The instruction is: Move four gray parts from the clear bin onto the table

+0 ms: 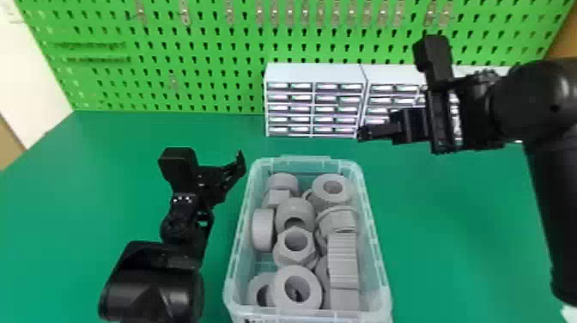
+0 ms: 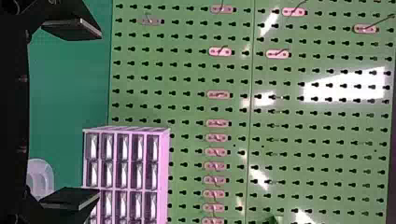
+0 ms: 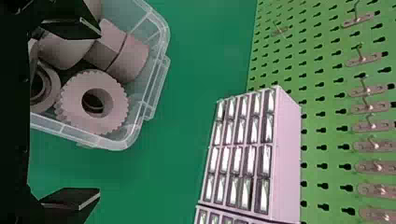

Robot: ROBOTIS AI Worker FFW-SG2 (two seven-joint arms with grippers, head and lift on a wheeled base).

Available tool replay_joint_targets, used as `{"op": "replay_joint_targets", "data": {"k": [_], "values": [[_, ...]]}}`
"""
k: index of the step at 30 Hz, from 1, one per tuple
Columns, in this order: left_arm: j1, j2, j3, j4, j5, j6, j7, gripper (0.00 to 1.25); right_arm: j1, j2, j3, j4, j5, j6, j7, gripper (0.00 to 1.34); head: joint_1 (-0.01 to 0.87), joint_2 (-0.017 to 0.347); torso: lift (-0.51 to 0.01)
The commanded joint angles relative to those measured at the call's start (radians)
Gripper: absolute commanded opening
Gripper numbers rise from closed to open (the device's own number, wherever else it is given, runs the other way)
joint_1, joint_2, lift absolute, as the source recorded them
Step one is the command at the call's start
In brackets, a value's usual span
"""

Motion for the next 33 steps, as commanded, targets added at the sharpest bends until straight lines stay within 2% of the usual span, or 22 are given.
{"op": "replay_joint_targets", "data": {"k": [1,18,33], "values": [[-0.001,0.000,0.000,0.000,-0.001,0.000,-0.001,1.15,-0.025,0.001,0.033,0.054,-0.011,-0.015,0.000,1.22,0.693,0.072,-0.052],[0.007,0.002,0.003,0.000,-0.005,0.000,0.000,1.15,-0.088,0.008,0.140,0.201,-0.030,-0.068,0.000,1.22,0.693,0.072,-0.052],[0.004,0.008,0.002,0.000,-0.001,0.000,-0.001,1.15,-0.150,0.022,0.269,0.403,-0.072,-0.194,0.002,1.22,0.693,0.072,-0.052]]}}
